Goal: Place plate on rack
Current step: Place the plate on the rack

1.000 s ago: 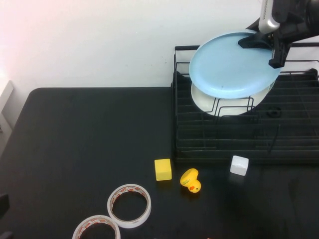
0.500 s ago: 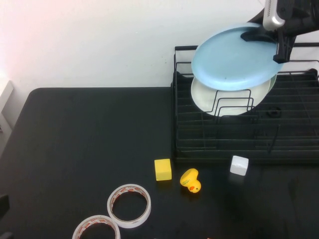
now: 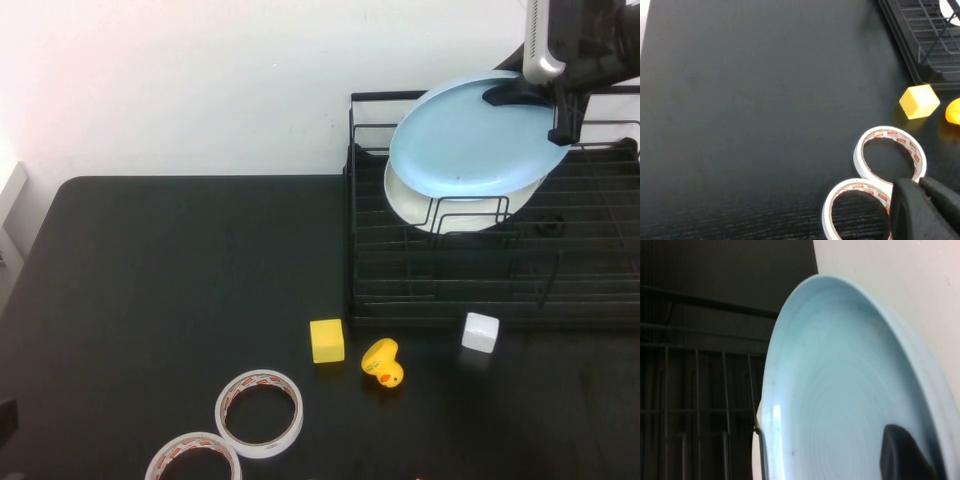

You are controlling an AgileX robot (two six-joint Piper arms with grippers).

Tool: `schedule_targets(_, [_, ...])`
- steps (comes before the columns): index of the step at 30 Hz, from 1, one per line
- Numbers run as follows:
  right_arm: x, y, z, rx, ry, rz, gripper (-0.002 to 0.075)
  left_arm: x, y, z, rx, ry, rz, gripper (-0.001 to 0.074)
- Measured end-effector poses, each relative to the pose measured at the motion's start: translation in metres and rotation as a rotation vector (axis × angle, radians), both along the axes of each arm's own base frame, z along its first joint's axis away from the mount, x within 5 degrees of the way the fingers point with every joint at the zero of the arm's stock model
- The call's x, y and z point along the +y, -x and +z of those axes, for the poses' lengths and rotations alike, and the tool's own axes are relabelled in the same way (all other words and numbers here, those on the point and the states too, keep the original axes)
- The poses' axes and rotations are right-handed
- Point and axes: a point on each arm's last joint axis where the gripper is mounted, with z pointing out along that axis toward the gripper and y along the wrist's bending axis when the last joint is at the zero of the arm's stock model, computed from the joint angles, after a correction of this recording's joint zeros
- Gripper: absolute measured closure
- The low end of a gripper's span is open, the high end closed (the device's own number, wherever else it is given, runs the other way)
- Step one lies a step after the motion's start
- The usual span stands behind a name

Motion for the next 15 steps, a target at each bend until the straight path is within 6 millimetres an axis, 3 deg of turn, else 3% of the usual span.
schedule_targets(8, [-0.0004,-0.0008,0.0002,0.025,-0.024,-0.037,0.0589,0.0005,0.0013,-0.0022,0.028,-0.008,0.001,0.0735])
schedule_targets(15, [-0.0014,-0.0029,0.0011,0.08,-0.084,-0.124,0.0395,0.0006,0.002,-0.0033,0.042,-0.01,0.002,0.0735])
